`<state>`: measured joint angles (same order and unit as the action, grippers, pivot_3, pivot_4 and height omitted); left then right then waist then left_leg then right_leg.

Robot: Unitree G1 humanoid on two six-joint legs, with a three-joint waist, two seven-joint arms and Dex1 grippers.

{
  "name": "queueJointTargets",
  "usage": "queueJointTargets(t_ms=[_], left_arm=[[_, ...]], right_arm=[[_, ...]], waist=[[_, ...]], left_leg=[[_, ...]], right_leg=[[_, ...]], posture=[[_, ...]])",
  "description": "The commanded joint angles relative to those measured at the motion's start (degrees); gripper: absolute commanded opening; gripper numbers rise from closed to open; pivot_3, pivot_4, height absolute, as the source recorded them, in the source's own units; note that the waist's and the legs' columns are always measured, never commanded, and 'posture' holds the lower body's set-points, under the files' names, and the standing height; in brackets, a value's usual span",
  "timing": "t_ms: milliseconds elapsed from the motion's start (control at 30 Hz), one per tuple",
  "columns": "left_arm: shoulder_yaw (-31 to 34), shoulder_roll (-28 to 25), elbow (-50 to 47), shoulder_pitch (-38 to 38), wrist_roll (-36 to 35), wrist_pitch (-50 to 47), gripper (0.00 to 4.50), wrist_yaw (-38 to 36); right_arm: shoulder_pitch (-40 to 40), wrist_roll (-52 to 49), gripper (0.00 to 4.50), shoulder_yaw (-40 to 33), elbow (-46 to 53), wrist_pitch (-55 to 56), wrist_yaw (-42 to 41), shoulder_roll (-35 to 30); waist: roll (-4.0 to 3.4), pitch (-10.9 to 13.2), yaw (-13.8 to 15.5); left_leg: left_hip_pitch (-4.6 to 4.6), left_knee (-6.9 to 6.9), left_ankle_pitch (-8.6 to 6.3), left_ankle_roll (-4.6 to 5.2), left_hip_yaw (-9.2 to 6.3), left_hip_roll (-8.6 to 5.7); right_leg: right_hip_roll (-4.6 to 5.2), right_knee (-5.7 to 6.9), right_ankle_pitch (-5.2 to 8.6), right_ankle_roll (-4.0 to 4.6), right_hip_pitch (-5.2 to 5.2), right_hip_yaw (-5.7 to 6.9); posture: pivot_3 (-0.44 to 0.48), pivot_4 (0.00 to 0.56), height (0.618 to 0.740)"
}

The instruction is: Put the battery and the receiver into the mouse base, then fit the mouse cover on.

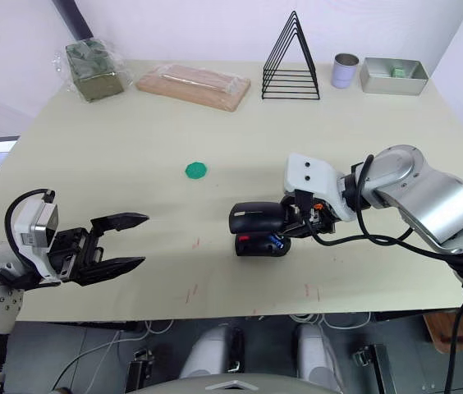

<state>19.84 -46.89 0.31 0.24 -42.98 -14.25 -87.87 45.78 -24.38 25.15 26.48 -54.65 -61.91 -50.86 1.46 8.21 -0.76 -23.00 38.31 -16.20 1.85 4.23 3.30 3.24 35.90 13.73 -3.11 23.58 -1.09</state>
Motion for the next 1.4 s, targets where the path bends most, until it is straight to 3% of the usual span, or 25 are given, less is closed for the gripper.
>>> queueJointTargets(t_ms=[33,1400], left_arm=[[1.16,-0.62,0.31,-0.13,-0.11,1.55,4.5,-2.64],[2.08,-0.02,-3.32,2.85,-1.37,0.39,4.5,-0.68]], right_arm=[[-1.0,2.87,2.47,1.87,-0.05,1.88,0.63,1.05],[-3.41,14.85,2.47,8.03,-8.09,8.04,-3.09,8.02]], waist=[[-0.01,0.0,0.01],[0.03,-0.02,0.09]], left_leg=[[0.0,0.01,0.0,0.0,0.01,0.0],[0.02,0.1,0.01,-0.02,0.08,-0.02]], right_leg=[[0.0,0.01,0.0,0.0,0.0,0.0],[-0.08,0.18,-0.02,-0.02,-0.02,0.01]], posture=[[0.0,0.15,0.74],[0.0,0.15,0.74]])
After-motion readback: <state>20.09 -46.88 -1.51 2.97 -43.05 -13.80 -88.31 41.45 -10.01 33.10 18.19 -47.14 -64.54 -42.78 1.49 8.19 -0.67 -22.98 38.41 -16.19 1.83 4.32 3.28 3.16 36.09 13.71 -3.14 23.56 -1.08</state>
